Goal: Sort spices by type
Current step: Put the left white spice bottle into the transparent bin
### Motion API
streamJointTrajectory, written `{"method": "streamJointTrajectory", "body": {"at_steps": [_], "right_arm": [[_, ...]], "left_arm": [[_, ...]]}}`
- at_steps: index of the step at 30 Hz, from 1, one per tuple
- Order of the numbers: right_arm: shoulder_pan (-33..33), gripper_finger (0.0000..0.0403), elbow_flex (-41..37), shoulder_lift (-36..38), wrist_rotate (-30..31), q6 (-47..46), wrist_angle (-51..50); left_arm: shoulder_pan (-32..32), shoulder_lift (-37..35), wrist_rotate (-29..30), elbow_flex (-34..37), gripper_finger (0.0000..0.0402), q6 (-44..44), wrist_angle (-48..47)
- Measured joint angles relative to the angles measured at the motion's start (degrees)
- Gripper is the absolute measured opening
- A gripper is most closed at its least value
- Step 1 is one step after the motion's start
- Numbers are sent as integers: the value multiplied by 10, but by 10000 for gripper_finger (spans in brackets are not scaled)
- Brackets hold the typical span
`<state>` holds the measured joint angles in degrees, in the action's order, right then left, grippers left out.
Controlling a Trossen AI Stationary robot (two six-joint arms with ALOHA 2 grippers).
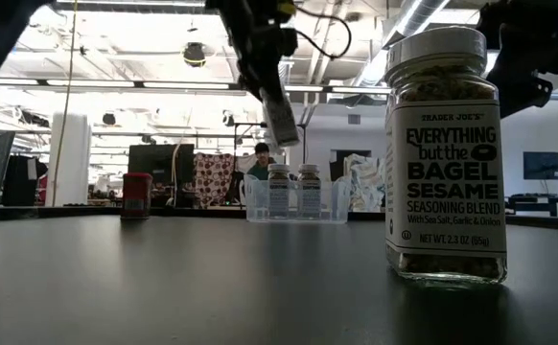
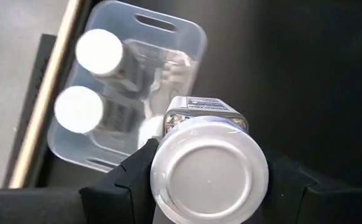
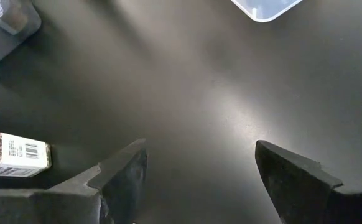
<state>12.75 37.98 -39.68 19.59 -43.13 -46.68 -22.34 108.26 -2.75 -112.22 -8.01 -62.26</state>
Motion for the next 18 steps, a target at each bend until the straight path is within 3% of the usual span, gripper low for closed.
{"method": "streamJointTrajectory", "body": {"at_steps": [8, 18], "right_arm": [[-14, 322, 0, 0, 15, -17, 0], [-47, 322, 0, 0, 18, -19, 0]], "left_arm": [[-53, 64, -50, -64, 202, -90, -18], [-50, 121, -62, -104, 202, -167, -54]]}}
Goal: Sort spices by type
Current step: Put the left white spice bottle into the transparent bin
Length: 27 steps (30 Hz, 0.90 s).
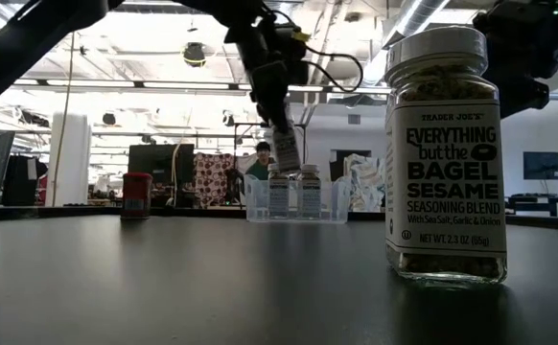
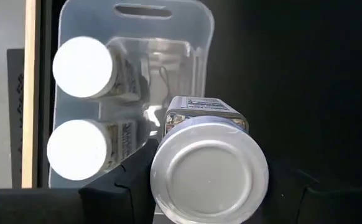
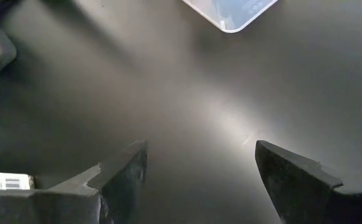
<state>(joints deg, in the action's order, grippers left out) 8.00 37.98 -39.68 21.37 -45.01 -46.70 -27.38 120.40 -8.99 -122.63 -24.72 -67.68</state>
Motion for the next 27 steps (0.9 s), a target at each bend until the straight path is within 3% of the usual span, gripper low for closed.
{"method": "streamJointTrajectory", "body": {"at_steps": [8, 27], "right_arm": [[-15, 322, 0, 0, 0, 0, 0], [-18, 322, 0, 0, 0, 0, 0]], "left_arm": [[-8, -2, 3, 5, 202, -22, -7], [-12, -3, 47, 102, 202, -34, 99]]}}
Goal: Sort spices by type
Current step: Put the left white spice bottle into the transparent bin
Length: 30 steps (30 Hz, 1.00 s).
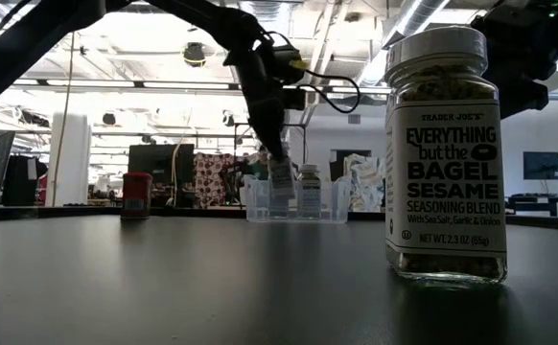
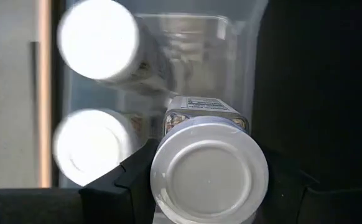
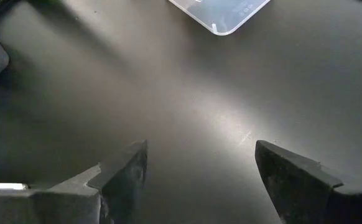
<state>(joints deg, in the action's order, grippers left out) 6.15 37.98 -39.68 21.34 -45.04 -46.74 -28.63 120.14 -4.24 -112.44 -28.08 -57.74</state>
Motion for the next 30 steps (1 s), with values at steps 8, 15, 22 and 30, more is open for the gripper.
{"method": "streamJointTrajectory", "body": {"at_steps": [8, 15, 22, 30], "right_arm": [[0, 322, 0, 0, 0, 0, 0], [0, 322, 0, 0, 0, 0, -1], [0, 322, 0, 0, 0, -1, -4], [0, 322, 0, 0, 0, -1, -5]], "left_arm": [[-5, 0, 1, 2, 202, -15, -6], [-15, 10, -18, 2, 202, -9, -30], [-13, 25, -25, 2, 202, -8, -25], [-9, 43, -28, 0, 202, 1, -24]]}}
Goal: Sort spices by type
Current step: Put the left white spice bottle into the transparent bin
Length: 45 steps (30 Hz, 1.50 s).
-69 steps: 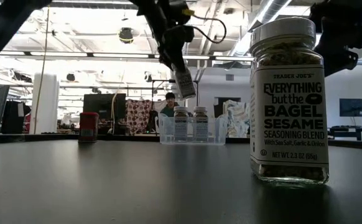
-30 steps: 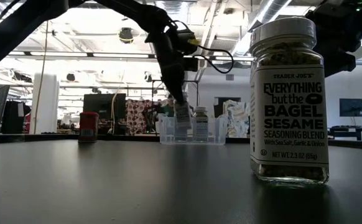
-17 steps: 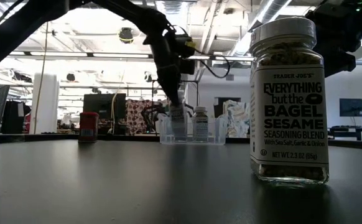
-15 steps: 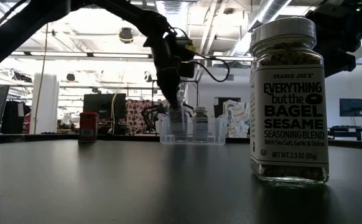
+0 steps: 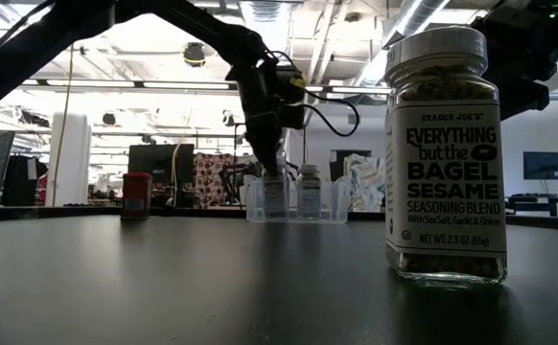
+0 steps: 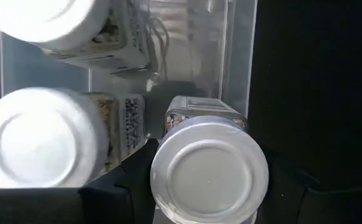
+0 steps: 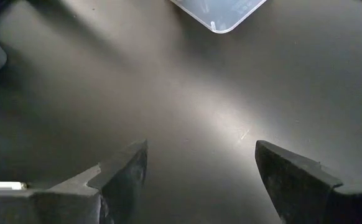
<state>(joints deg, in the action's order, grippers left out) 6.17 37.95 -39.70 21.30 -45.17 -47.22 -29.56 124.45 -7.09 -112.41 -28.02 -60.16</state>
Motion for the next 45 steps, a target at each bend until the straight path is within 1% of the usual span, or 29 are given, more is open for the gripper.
{"method": "streamJointTrajectory", "body": {"at_steps": [7, 25, 30, 34, 37, 45], "right_arm": [[-3, 322, 0, 0, 0, 0, -3], [-3, 322, 0, 0, 0, 2, -5], [-3, 322, 0, 0, 0, 3, -6], [-3, 322, 0, 0, 0, 5, -6], [-3, 322, 0, 0, 0, 6, -6], [-3, 322, 0, 0, 0, 6, -6]], "left_arm": [[6, 3, 11, 0, 212, 2, 25], [12, 4, 11, -3, 214, 20, 26], [12, 4, 10, -3, 241, 36, 26], [12, 4, 11, -3, 274, 34, 26], [12, 4, 12, -3, 290, 24, 26], [11, 1, 17, -3, 296, 28, 25]]}}
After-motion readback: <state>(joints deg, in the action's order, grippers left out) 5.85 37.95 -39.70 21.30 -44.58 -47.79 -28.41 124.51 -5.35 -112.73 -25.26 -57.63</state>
